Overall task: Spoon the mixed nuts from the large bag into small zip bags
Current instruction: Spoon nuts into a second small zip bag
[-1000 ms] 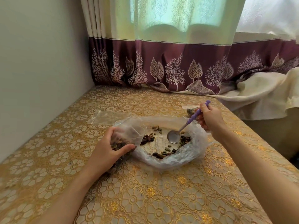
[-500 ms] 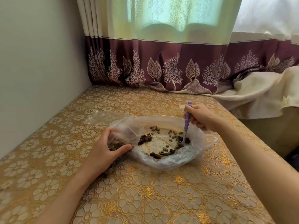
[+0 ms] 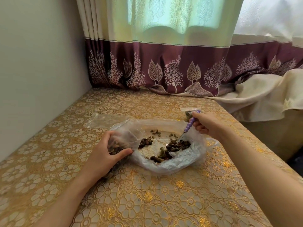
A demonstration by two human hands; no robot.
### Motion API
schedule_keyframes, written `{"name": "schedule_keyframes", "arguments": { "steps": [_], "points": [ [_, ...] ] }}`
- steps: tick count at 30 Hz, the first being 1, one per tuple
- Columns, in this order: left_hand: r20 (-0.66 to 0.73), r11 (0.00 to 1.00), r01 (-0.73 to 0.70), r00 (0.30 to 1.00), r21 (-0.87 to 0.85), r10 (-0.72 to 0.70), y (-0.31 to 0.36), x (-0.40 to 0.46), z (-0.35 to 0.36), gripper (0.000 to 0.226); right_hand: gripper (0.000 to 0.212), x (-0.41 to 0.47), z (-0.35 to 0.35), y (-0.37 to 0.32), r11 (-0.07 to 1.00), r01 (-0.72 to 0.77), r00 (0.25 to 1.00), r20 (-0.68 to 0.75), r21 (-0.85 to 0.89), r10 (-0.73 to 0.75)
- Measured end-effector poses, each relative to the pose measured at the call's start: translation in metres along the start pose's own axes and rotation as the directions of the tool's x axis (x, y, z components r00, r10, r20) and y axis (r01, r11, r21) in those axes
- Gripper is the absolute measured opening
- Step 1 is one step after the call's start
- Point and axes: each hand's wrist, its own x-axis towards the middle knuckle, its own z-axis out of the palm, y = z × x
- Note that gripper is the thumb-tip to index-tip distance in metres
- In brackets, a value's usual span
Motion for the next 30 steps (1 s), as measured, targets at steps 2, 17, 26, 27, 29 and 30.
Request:
{"name": "schedule_keyframes", "arguments": {
  "steps": [2, 17, 26, 27, 29, 30],
  "points": [
    [-0.002, 1.0, -0.004, 1.0, 0.005, 0.004, 0.0, 0.0, 0.0, 0.053, 0.033, 0.001, 0.002, -0.003, 0.999, 0.008, 1.0, -0.011, 0.042, -0.007],
    [-0.004, 1.0, 0.002, 1.0, -0.022, -0.003, -0.001, 0.0, 0.0, 0.054, 0.039, -0.024, 0.06, -0.069, 0.972, 0.192, 0.981, -0.018, 0.136, -0.191],
    [-0.008, 0.999, -0.011, 1.0, -0.049, 0.01, -0.001, 0.0, 0.001, 0.049, 0.045, -0.051, 0.1, -0.096, 0.825, 0.565, 0.825, 0.008, 0.007, -0.565],
    [-0.009, 0.999, -0.01, 1.0, -0.05, 0.009, -0.001, 0.0, 0.001, 0.05, 0.044, -0.054, 0.103, -0.098, 0.791, 0.612, 0.791, 0.018, -0.011, -0.612],
    [-0.008, 0.999, -0.005, 1.0, -0.042, 0.005, -0.002, 0.0, 0.001, 0.051, 0.045, -0.059, 0.106, -0.101, 0.724, 0.687, 0.726, 0.026, -0.054, -0.687],
    [-0.007, 0.999, -0.007, 1.0, -0.039, 0.006, -0.002, 0.0, 0.001, 0.051, 0.045, -0.061, 0.106, -0.102, 0.702, 0.709, 0.705, 0.026, -0.067, -0.709]
  ]
}}
